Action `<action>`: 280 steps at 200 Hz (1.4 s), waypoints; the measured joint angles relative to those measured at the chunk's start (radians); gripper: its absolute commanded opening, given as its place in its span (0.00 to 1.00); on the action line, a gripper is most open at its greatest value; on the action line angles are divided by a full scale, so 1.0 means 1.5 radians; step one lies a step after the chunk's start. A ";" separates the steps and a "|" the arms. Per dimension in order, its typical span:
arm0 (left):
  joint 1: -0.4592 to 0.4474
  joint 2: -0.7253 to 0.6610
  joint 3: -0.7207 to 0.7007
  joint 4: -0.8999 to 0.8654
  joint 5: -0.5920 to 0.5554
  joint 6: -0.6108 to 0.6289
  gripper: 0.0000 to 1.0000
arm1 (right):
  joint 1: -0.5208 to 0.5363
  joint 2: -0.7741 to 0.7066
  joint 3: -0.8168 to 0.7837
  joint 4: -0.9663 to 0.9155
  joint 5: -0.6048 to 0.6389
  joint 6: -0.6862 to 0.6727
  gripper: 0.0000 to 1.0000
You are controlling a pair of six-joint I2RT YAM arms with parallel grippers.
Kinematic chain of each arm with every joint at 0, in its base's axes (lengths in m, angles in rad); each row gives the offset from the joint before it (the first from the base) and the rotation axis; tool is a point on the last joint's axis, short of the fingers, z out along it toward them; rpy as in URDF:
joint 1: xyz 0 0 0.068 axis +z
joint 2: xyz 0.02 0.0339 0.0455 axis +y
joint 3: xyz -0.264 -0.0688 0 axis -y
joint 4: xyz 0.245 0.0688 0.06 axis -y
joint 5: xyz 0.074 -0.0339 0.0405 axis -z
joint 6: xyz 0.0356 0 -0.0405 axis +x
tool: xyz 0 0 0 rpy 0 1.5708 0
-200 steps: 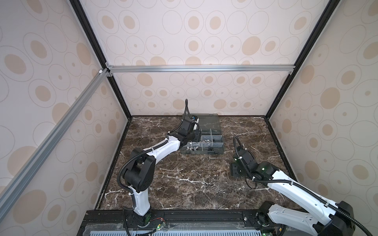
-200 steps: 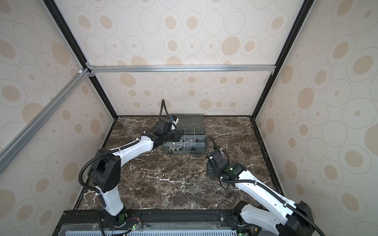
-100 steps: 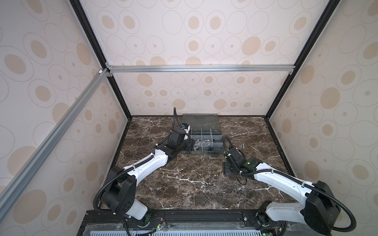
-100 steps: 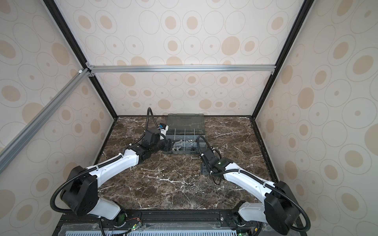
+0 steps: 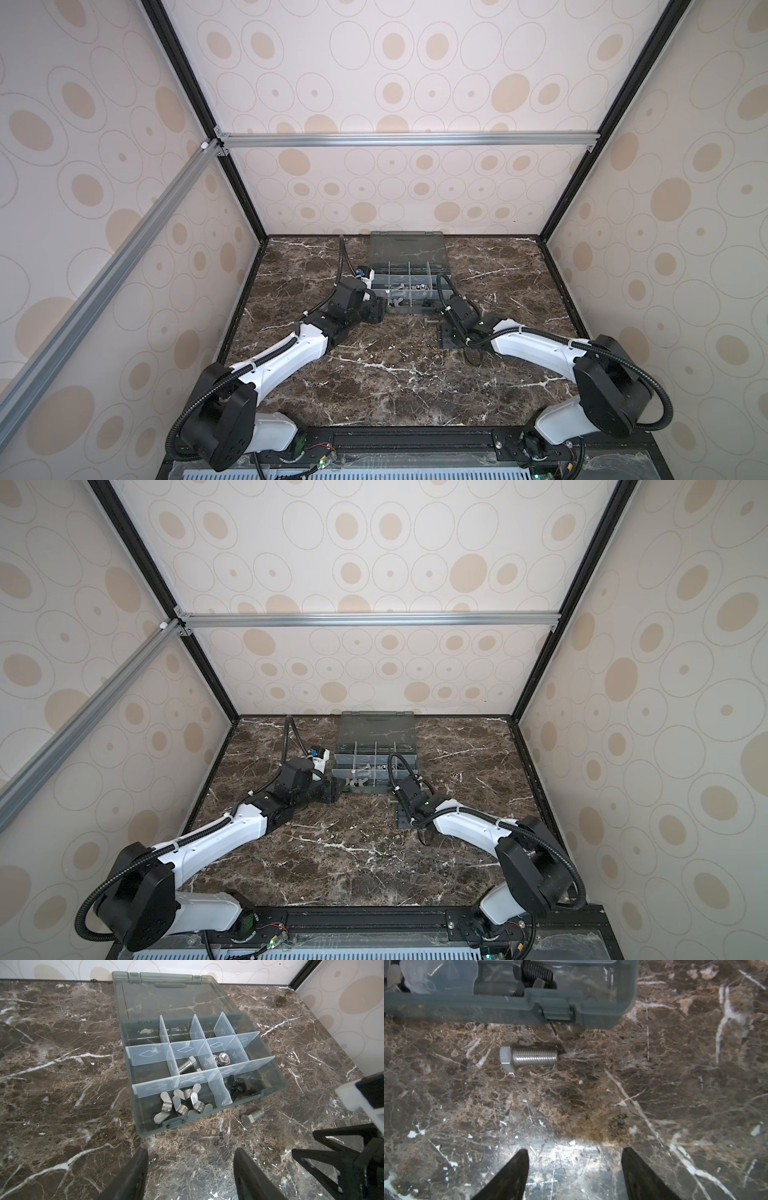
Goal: Sort the screws and nuts into containers
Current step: Pick up the screw from the center of the table.
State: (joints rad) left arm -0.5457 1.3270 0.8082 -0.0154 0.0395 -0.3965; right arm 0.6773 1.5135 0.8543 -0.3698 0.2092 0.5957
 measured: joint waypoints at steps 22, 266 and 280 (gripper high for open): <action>0.000 -0.006 -0.011 0.000 0.000 -0.006 0.66 | 0.000 0.027 0.013 0.018 -0.004 -0.001 0.76; 0.000 -0.042 -0.041 0.020 0.007 -0.031 0.66 | 0.001 0.179 0.100 0.087 -0.024 0.002 0.82; 0.000 -0.043 -0.044 0.020 0.007 -0.031 0.67 | 0.002 0.180 0.102 0.087 -0.024 0.002 0.82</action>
State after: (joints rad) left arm -0.5457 1.2621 0.7425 0.0139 0.0505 -0.4427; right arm 0.6796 1.7840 1.0073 -0.2394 0.1734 0.5983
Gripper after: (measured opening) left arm 0.664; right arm 0.823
